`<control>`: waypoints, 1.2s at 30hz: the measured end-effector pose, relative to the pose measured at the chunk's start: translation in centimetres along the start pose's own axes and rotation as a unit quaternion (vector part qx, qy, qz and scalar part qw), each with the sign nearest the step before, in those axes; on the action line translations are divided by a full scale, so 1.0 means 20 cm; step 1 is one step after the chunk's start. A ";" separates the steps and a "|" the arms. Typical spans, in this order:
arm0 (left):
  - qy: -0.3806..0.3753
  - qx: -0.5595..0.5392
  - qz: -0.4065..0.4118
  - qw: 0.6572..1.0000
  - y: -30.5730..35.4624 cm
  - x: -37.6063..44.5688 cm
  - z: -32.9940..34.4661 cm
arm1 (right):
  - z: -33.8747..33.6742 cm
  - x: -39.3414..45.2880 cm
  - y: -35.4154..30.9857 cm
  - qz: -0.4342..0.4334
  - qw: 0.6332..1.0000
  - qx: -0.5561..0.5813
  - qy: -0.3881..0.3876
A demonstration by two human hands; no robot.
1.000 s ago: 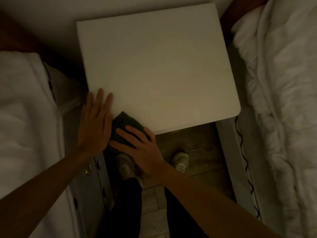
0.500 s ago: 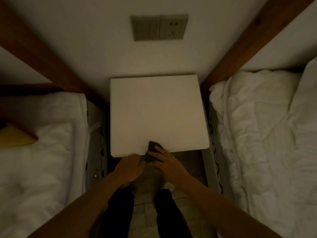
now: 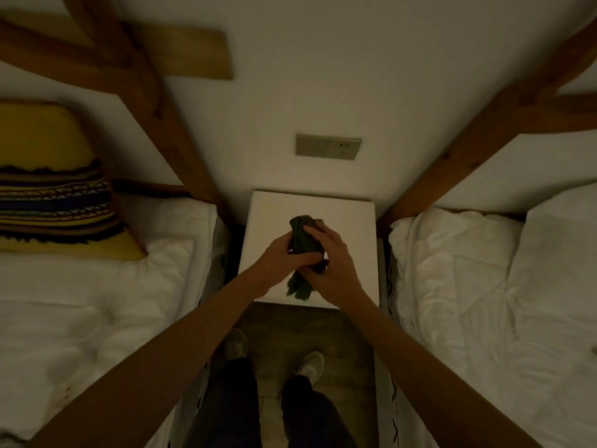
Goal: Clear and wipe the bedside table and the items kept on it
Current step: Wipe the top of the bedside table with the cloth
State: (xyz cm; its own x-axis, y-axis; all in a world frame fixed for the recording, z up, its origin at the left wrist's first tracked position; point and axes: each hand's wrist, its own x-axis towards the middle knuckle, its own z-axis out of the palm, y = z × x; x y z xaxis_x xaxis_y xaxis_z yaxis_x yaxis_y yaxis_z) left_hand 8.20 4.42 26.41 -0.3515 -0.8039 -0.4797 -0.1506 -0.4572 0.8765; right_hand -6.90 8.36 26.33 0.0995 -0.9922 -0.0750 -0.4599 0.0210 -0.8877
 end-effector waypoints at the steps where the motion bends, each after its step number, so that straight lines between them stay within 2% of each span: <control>1: 0.004 -0.050 0.005 0.999 0.06 -0.02 -0.01 | -0.03 0.02 -0.06 -0.012 1.000 -0.003 -0.004; 3: -0.001 -0.151 0.022 0.988 0.17 -0.06 -0.04 | -0.10 0.05 -0.18 -0.032 0.999 0.009 0.015; 5: 0.005 -0.197 0.040 0.980 0.27 -0.10 -0.07 | -0.17 0.08 -0.27 -0.013 0.997 0.059 0.042; 7: 0.000 -0.206 0.060 0.977 0.37 -0.15 -0.11 | -0.25 0.11 -0.34 0.052 0.986 0.155 0.018; 9: 0.000 -0.196 0.078 0.977 0.46 -0.20 -0.16 | -0.33 0.14 -0.40 0.084 0.977 0.193 -0.032; 12: 0.020 -0.188 0.076 0.979 0.59 -0.27 -0.22 | -0.38 0.16 -0.51 0.040 0.983 0.174 -0.048; 17: -0.005 -0.197 0.061 0.979 0.74 -0.38 -0.31 | -0.42 0.17 -0.71 -0.005 0.970 0.243 -0.030; 20: 0.019 -0.117 0.112 0.987 0.82 -0.44 -0.38 | -0.45 0.20 -0.79 -0.032 0.980 0.190 -0.041; 24: 0.051 0.093 0.198 0.974 0.94 -0.50 -0.46 | -0.43 0.25 -0.91 -0.064 0.991 0.096 -0.070; 26: 0.079 0.231 0.232 0.942 0.99 -0.53 -0.49 | -0.40 0.29 -0.98 -0.078 0.994 0.027 -0.074; 29: 0.132 0.417 0.284 0.853 1.04 -0.55 -0.55 | -0.35 0.35 -1.10 -0.110 0.988 -0.094 -0.055; 31: 0.164 0.437 0.287 0.837 1.07 -0.57 -0.59 | -0.33 0.39 -1.16 -0.135 0.977 -0.157 -0.048; 33: 0.172 0.411 0.296 0.845 1.10 -0.60 -0.65 | -0.35 0.41 -1.22 -0.156 0.970 -0.183 -0.023; 34: 0.163 0.377 0.300 0.861 1.11 -0.61 -0.68 | -0.36 0.41 -1.23 -0.167 0.969 -0.181 -0.012; 36: 0.125 0.256 0.283 0.916 1.13 -0.63 -0.75 | -0.38 0.42 -1.27 -0.182 0.970 -0.163 -0.004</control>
State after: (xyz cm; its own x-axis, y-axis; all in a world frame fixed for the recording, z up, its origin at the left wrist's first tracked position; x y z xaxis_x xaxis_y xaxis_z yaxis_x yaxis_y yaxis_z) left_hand 23.07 -1.39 51.64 -0.2935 -0.9485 0.1190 -0.4466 0.2461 0.8602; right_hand -1.09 -1.37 51.62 0.3134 -0.9256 0.2123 -0.6478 -0.3718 -0.6649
